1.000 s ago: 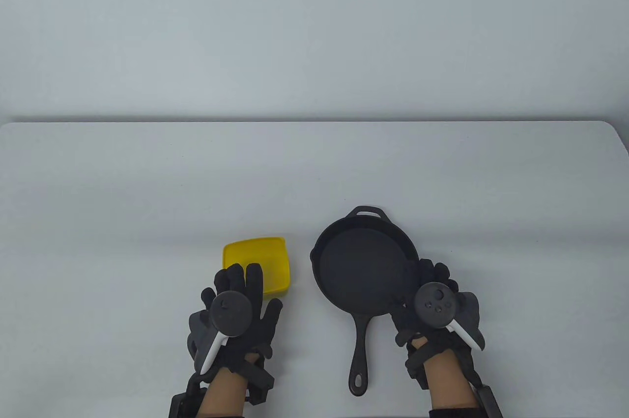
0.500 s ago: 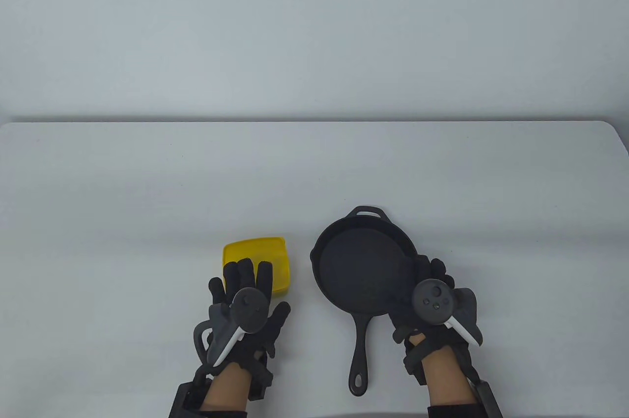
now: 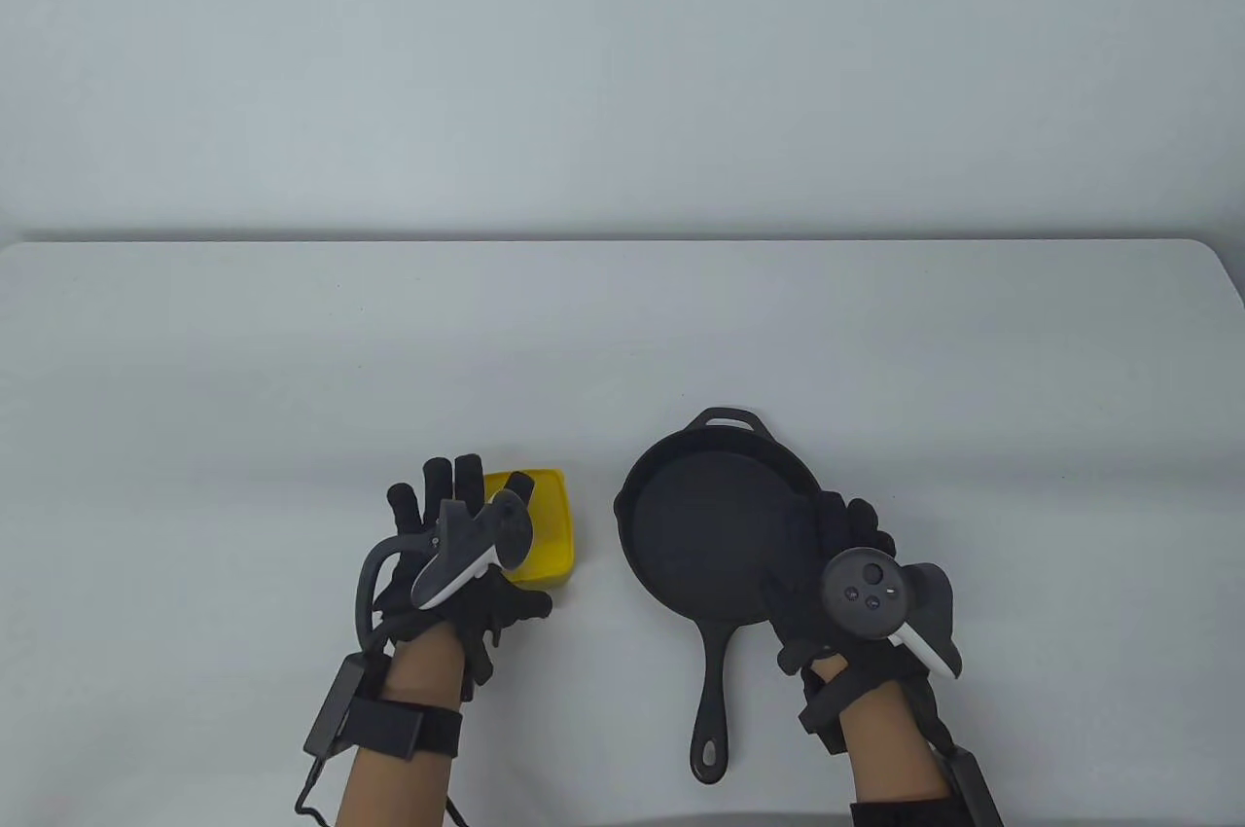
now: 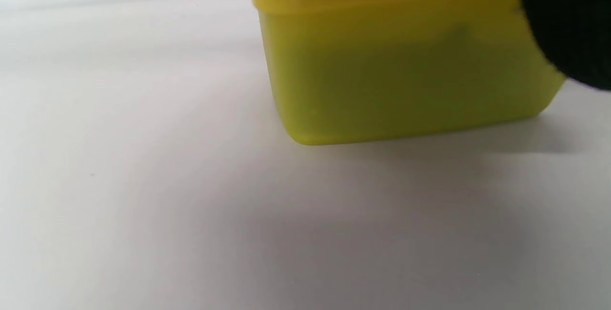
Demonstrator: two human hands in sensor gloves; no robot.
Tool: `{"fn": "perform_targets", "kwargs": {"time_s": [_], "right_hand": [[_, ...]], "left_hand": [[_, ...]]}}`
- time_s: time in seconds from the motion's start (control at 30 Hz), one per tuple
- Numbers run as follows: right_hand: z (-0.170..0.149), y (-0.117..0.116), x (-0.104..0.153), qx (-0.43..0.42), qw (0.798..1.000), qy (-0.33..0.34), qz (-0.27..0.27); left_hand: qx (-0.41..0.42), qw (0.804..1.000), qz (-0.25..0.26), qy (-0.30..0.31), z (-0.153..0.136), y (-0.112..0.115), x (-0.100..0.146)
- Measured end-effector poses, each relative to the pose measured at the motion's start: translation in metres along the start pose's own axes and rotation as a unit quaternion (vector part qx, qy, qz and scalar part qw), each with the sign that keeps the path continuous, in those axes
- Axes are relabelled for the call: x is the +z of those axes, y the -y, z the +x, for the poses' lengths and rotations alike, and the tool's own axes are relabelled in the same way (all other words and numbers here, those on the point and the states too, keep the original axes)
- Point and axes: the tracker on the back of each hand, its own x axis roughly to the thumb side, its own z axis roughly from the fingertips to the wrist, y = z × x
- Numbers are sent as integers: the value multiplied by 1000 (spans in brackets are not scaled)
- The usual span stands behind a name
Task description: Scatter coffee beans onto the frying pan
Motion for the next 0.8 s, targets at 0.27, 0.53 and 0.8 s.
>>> {"fn": "perform_targets", "kwargs": {"time_s": [0.27,0.53,0.8], "right_hand": [[0,4,2,3,1000,5,-10],[-6,2,0,-20,1000,-1,11],[0,5,1,-11,1000,10,-10]], "left_hand": [[-36,998,-33,39,-3,0,-23],[4,996,-37,85,-2,-2,-34],[57,992,-15,108,-8,3,-35]]}}
